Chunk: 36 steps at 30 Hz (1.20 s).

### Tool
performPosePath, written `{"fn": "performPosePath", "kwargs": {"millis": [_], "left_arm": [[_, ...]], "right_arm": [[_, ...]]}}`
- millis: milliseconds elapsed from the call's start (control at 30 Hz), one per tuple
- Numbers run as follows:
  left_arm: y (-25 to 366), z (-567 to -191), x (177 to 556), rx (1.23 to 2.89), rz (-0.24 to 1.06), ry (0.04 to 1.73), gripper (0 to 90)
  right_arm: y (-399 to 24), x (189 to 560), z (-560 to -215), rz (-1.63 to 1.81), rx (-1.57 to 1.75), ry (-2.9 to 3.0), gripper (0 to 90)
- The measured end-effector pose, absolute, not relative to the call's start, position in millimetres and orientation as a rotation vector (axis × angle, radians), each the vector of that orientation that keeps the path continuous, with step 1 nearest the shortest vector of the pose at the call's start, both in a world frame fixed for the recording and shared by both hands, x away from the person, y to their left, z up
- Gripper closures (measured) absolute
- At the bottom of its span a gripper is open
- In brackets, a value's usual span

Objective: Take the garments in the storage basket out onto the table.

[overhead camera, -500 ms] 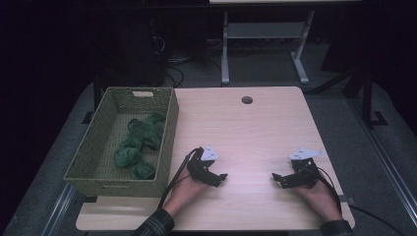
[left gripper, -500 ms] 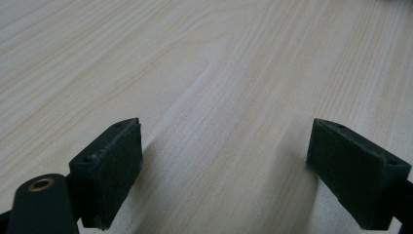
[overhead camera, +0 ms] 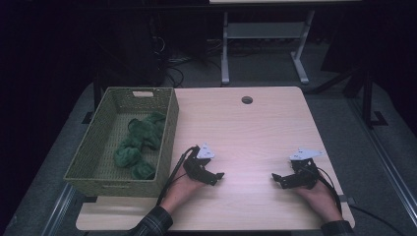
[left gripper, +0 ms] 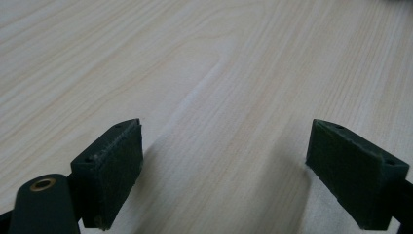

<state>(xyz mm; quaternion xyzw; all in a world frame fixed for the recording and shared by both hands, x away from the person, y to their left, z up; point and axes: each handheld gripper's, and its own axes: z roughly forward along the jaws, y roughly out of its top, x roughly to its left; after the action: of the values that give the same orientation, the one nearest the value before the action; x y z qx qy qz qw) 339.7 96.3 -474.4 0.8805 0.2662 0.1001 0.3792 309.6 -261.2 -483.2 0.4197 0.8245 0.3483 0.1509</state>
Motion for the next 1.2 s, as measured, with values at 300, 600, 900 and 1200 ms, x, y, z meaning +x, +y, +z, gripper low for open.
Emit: {"fn": "performPosePath", "kwargs": {"millis": [300,600,900,1200], "left_arm": [[108,-464,339,2.251,0.243,0.709,12.9],[111,-454,338,2.242,0.230,0.719,12.9],[112,-439,336,2.243,0.218,0.718,13.0],[115,-415,337,2.248,0.213,0.683,13.1]], "right_arm": [[-261,309,-483,1.000,1.209,2.364,1.9],[-262,309,-483,0.998,1.207,2.365,1.9],[-262,309,-483,0.997,1.206,2.365,1.9],[-261,308,-483,1.001,1.199,2.363,1.9]]}}
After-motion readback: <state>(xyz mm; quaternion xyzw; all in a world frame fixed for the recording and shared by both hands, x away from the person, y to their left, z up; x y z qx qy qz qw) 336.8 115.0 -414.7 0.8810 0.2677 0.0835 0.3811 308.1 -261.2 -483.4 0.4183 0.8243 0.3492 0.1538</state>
